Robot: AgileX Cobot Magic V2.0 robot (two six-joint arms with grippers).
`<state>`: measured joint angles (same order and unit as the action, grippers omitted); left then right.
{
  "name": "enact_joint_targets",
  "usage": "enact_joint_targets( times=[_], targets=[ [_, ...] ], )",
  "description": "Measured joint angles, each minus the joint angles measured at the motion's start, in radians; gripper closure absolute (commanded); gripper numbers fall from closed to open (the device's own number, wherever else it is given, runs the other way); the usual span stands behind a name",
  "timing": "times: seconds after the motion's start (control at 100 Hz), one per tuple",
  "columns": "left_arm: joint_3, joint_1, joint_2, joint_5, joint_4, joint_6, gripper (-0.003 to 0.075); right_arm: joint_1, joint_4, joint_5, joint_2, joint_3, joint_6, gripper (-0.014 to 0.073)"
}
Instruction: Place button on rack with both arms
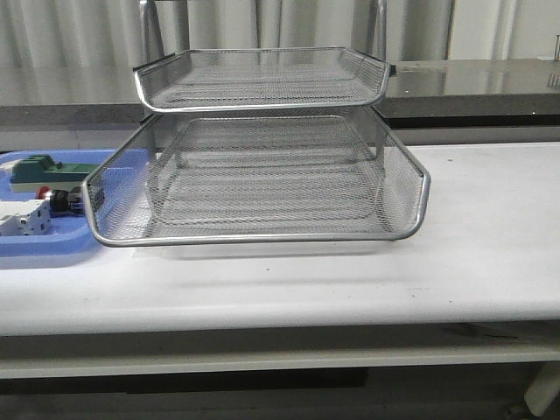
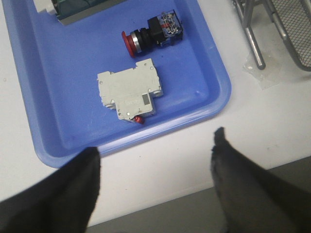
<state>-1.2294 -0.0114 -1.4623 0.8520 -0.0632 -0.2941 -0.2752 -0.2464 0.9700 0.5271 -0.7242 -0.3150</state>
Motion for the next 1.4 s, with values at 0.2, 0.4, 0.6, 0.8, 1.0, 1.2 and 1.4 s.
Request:
enact_joint_targets(
  times=[0.2,0.4,0.6,0.8,1.0,1.2,1.4],
  targets=[
    [0.000,0.000,0.000,0.000,-0.026,-0.002,0.0148,0.000,0.000,0.000,0.000,0.000,0.000,0.0660],
    [0.000,0.000,0.000,-0.061,-0.043,-0.064,0.0154,0.000,0.000,0.000,0.000,0.000,0.000,0.0660],
    [-0.036,0.000,-0.035,-0.149,-0.044,-0.166,0.0154,0.000,0.000,0.000,0.000,0.000,0.000,0.0660],
    [-0.187,0.000,-0.183,-0.080,-0.044,-0.250,0.0154,0.000,0.000,0.000,0.000,0.000,0.000,0.0660],
    [-0.398,0.000,-0.388,0.012,-0.044,-0.319,0.0154,0.000,0.000,0.000,0.000,0.000,0.000,0.0660],
    [-0.576,0.000,-0.568,0.082,-0.044,-0.385,0.0154,0.000,0.000,0.000,0.000,0.000,0.000,0.0660],
    [-0.663,-0.010,-0.677,0.098,-0.044,-0.438,0.0154,0.000,0.000,0.000,0.000,0.000,0.000,0.0660]
  ],
)
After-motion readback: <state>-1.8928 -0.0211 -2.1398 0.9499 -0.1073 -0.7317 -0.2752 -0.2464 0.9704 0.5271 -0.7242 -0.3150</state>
